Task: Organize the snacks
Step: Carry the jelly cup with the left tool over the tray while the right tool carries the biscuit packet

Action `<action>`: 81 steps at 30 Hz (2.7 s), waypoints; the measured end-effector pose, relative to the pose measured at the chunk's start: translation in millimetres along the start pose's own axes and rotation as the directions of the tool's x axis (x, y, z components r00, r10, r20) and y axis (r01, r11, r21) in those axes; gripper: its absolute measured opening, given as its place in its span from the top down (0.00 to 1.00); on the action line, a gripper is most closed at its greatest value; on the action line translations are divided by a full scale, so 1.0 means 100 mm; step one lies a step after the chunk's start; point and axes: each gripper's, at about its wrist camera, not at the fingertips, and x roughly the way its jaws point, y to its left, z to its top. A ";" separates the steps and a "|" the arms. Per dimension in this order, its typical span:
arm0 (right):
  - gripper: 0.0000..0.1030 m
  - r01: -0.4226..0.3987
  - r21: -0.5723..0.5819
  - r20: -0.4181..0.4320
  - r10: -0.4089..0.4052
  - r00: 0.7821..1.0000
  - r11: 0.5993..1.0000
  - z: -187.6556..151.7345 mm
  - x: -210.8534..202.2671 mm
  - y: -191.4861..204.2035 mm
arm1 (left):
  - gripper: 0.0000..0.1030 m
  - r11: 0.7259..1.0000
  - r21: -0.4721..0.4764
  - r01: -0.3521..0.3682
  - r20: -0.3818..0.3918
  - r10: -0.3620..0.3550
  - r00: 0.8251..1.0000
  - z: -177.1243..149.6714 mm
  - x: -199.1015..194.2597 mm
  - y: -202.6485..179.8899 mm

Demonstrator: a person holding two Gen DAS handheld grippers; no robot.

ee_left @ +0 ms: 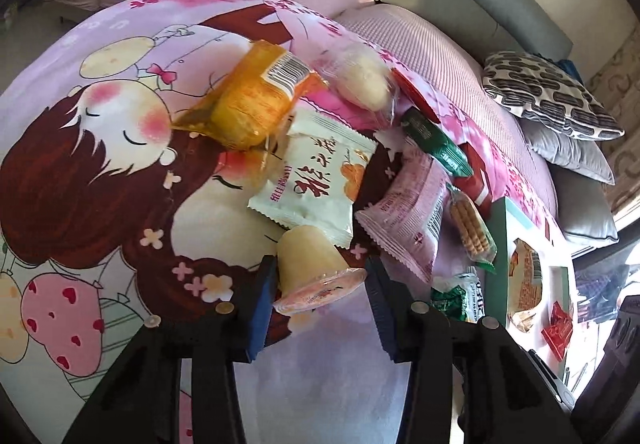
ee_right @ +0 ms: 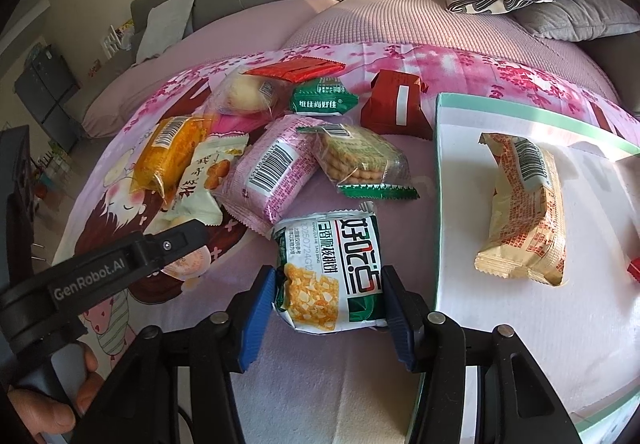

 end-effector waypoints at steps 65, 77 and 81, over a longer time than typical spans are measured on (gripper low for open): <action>0.47 0.048 0.433 0.276 -0.183 0.944 0.900 -0.14 -1.39 -1.90 | 0.55 0.918 0.373 0.136 0.099 -0.185 0.978 -0.49 -0.48 -1.95; 0.47 0.061 0.488 0.265 -0.214 0.940 0.871 -0.21 -1.38 -2.21 | 0.55 0.847 0.510 0.148 0.037 -0.193 0.981 -0.67 -0.24 -2.63; 0.47 0.067 0.501 0.232 -0.209 0.950 0.863 -0.24 -1.27 -2.28 | 0.55 0.840 0.525 0.138 0.025 -0.178 0.984 -0.69 -0.13 -2.73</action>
